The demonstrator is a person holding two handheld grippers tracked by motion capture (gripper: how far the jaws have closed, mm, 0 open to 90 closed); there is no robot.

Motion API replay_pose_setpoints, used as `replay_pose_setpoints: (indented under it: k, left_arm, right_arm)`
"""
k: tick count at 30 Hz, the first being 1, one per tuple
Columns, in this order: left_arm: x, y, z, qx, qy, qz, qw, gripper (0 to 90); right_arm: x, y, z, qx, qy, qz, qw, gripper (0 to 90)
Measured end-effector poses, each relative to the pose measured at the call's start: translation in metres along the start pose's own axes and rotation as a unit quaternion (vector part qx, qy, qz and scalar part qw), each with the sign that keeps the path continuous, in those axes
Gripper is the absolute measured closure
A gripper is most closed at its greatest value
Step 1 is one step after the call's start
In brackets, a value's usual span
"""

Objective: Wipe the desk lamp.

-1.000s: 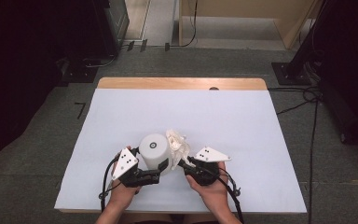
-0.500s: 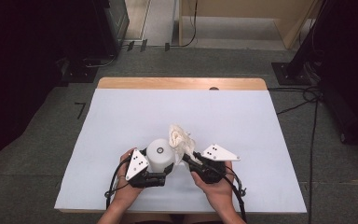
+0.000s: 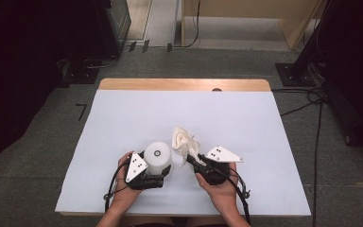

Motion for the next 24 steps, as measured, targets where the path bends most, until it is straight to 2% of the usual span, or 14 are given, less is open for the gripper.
replay_pose_setpoints:
  k: [1,3,6,8,9,14,15,16,17,18,19,22,23,24]
  left_arm:
    - [0.002,0.002,-0.001,0.002,-0.005,-0.001,1.0,0.0]
    - [0.008,0.005,-0.004,0.002,0.001,-0.005,1.0,0.0]
    - [0.011,0.0,-0.003,-0.013,0.014,-0.036,0.9992,0.0]
    - [0.011,-0.001,-0.002,-0.018,0.014,-0.045,0.9987,4.5]
    - [0.011,-0.001,-0.002,-0.016,0.017,-0.063,0.9978,8.1]
    - [0.009,0.0,-0.002,-0.019,0.017,-0.05,0.9984,8.4]
    - [0.008,0.001,-0.004,-0.023,0.027,-0.032,0.9988,8.5]
    - [0.008,0.001,-0.004,-0.023,0.027,-0.032,0.9988,8.5]
    - [0.011,0.004,-0.01,-0.012,0.043,0.004,0.999,8.5]
    - [0.011,0.004,-0.01,-0.012,0.043,0.004,0.999,8.5]
    - [0.013,0.006,-0.013,-0.002,0.044,0.017,0.9989,8.5]
    - [0.025,0.014,-0.027,0.017,0.042,0.068,0.9966,8.5]
    - [0.026,0.015,-0.03,0.021,0.049,0.077,0.9956,8.5]
    - [0.026,0.015,-0.03,0.021,0.049,0.077,0.9956,8.5]
  right_arm:
    - [0.0,0.0,0.0,0.001,-0.003,0.001,1.0,75.9]
    - [0.001,0.002,-0.001,0.001,-0.002,-0.001,1.0,76.0]
    - [0.003,0.001,0.0,0.001,-0.003,0.0,1.0,76.0]
    - [0.003,0.001,0.0,0.0,-0.003,0.0,1.0,76.0]
    - [0.004,0.0,0.002,-0.002,-0.007,0.0,1.0,76.0]
    - [0.003,-0.002,0.002,-0.003,-0.002,0.0,1.0,76.0]
    - [0.0,-0.001,0.001,-0.001,-0.001,-0.004,1.0,76.1]
    - [0.0,-0.001,0.001,-0.001,-0.001,-0.004,1.0,76.1]
    - [-0.003,-0.001,0.0,0.0,0.004,-0.009,1.0,76.1]
    - [-0.005,-0.001,-0.001,0.003,0.004,-0.01,0.9999,76.1]
    - [-0.005,-0.001,-0.001,0.003,0.004,-0.01,0.9999,76.1]
    - [-0.012,-0.001,-0.003,0.005,0.012,-0.021,0.9997,76.1]
    - [-0.014,-0.002,-0.003,0.004,0.014,-0.024,0.9996,76.2]
    - [-0.014,-0.002,-0.003,0.004,0.014,-0.024,0.9996,76.2]
Point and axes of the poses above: each handheld gripper's, and its own axes: y roughly backward along the jaws, z roughly out of its underside, x roughly to its right, the point moved 8 cm from there along -y, roughly forward along the jaws, and after that the axes turned 8 degrees about -z, right-handed, at the moved point
